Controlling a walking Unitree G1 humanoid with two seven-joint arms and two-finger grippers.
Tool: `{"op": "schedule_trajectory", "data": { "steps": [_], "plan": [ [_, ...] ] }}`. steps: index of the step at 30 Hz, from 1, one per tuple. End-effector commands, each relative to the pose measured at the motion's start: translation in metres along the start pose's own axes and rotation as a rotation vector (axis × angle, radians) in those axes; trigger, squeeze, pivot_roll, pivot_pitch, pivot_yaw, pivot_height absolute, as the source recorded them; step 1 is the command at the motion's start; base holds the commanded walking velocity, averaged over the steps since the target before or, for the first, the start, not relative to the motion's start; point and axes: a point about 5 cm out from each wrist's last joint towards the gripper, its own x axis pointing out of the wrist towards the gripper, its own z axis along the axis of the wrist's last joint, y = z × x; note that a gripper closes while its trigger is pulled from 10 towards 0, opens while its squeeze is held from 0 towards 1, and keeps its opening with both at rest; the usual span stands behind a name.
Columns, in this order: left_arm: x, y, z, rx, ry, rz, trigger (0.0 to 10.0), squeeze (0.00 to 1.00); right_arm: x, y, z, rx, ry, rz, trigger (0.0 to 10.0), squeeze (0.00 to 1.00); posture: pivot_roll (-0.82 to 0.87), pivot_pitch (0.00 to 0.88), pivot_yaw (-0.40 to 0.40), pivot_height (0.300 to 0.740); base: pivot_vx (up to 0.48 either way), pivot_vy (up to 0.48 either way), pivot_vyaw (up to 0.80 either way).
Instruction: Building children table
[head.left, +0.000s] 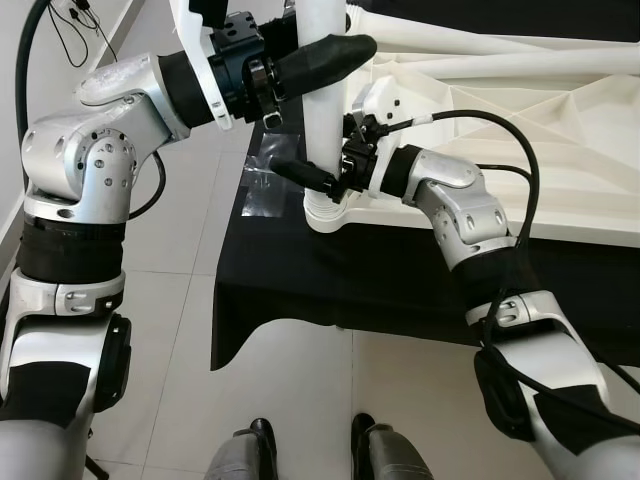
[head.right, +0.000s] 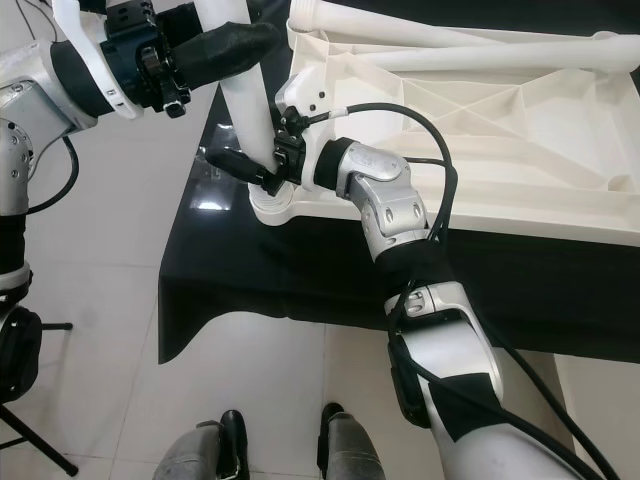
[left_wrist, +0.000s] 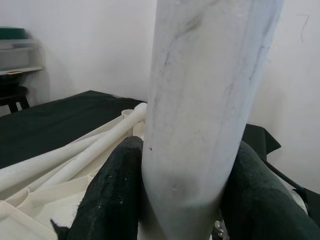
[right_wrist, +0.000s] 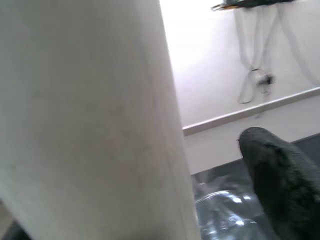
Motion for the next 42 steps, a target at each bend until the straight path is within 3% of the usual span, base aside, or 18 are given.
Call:
{"op": "schedule_trajectory", "data": {
  "steps": [1, 13, 14, 15, 18, 19, 20, 21, 22, 23, 26, 32, 33, 38, 39, 40, 41, 42],
  "plan": [
    [0.011, -0.016, -0.026, -0.139, 0.042, -0.108, 0.0, 0.0, 0.015, 0.006, 0.01, -0.012, -0.04, 0.083, 0.0, 0.0, 0.03, 0.29, 0.033, 0.74, 0.0, 0.0, 0.0],
    [0.008, -0.016, -0.028, -0.142, 0.031, -0.084, 0.0, 0.0, 0.027, 0.01, -0.004, 0.036, -0.004, 0.157, 0.0, 0.0, 0.03, 0.301, 0.03, 0.74, 0.0, 0.0, 0.0],
    [0.008, -0.015, -0.029, -0.152, 0.032, -0.068, 1.6, 0.0, 0.027, 0.01, -0.008, 0.042, 0.005, 0.142, 0.0, 0.0, 0.03, 0.301, 0.03, 0.74, 0.0, 0.0, 0.0],
    [0.007, -0.013, -0.031, -0.164, 0.038, -0.043, 10.0, 1.0, 0.027, 0.01, -0.013, 0.05, 0.021, 0.108, 0.0, 0.0, 0.02, 0.306, 0.027, 0.74, 0.0, 0.0, 0.0],
    [0.005, -0.008, -0.033, -0.157, 0.051, 0.026, 10.0, 1.0, 0.026, 0.013, -0.031, 0.086, 0.066, -0.03, 0.0, 0.0, 0.02, 0.312, 0.007, 0.74, 0.0, 0.0, 0.0],
    [0.002, -0.004, -0.033, -0.138, 0.06, 0.085, 10.0, 0.0, 0.016, 0.028, -0.071, 0.086, 0.223, -0.429, 0.0, 0.0, 0.03, 0.312, -0.008, 0.74, 0.0, 0.0, 0.0],
    [0.002, -0.004, -0.033, -0.138, 0.06, 0.085, 10.0, 0.0, 0.016, 0.028, -0.071, 0.086, 0.223, -0.429, 0.0, 0.0, 0.03, 0.312, -0.008, 0.74, 0.0, 0.0, 0.0],
    [0.0, -0.004, -0.033, -0.137, 0.062, 0.099, 10.0, 0.0, 0.003, 0.037, -0.086, 0.048, 0.31, -0.674, 0.0, 0.0, 0.03, 0.312, -0.008, 0.74, 0.0, 0.0, 0.0],
    [-0.001, -0.003, -0.032, -0.142, 0.062, 0.1, 10.0, 0.0, -0.004, 0.069, -0.099, 0.061, 0.359, -0.679, 0.0, 0.0, 0.05, 0.319, 0.002, 0.74, 0.0, 0.0, 0.0],
    [-0.001, -0.003, -0.032, -0.142, 0.062, 0.1, 10.0, 0.0, -0.004, 0.069, -0.099, 0.061, 0.359, -0.679, 0.0, 0.0, 0.05, 0.319, 0.002, 0.74, 0.0, 0.0, 0.0],
    [-0.005, -0.001, -0.033, -0.154, 0.07, 0.103, 10.0, 0.0, -0.002, 0.111, -0.108, 0.155, 0.338, -0.574, 0.0, 0.0, 0.04, 0.342, 0.018, 0.74, 0.0, 0.0, 0.0],
    [-0.001, -0.004, -0.035, -0.153, 0.073, 0.066, 9.7, 0.0, 0.01, 0.095, -0.101, 0.143, 0.276, -0.565, 0.0, 0.0, 0.02, 0.303, 0.025, 0.74, 0.0, 0.0, 0.0],
    [0.0, -0.004, -0.035, -0.154, 0.068, 0.06, 0.0, 0.0, 0.014, 0.092, -0.098, 0.138, 0.265, -0.59, 0.0, 0.0, 0.02, 0.301, 0.025, 0.74, 0.0, 0.0, 0.0],
    [0.0, -0.005, -0.034, -0.151, 0.069, 0.054, 0.0, 0.0, 0.014, 0.099, -0.091, 0.144, 0.279, -0.648, 0.0, 0.0, 0.02, 0.296, 0.031, 0.74, 0.0, 0.0, 0.0],
    [0.001, -0.006, -0.034, -0.148, 0.073, 0.048, 0.0, 0.0, 0.014, 0.099, -0.09, 0.153, 0.28, -0.658, 2.5, 0.0, 0.02, 0.296, 0.031, 0.74, 0.0, 0.0, 0.0],
    [0.0, -0.006, -0.034, -0.146, 0.076, 0.042, 0.0, 0.0, 0.013, 0.1, -0.089, 0.16, 0.284, -0.665, 2.5, 0.0, 0.03, 0.292, 0.032, 0.74, 0.0, 0.0, 0.0],
    [0.0, -0.007, -0.034, -0.144, 0.08, 0.038, 0.0, 0.0, 0.013, 0.099, -0.087, 0.167, 0.282, -0.656, 10.0, 0.0, 0.03, 0.291, 0.032, 0.74, 0.0, 0.0, 0.0],
    [0.0, -0.007, -0.034, -0.144, 0.08, 0.038, 0.0, 0.0, 0.013, 0.099, -0.087, 0.167, 0.282, -0.656, 10.0, 0.0, 0.03, 0.291, 0.032, 0.74, 0.0, 0.0, 0.0]
  ]
}}
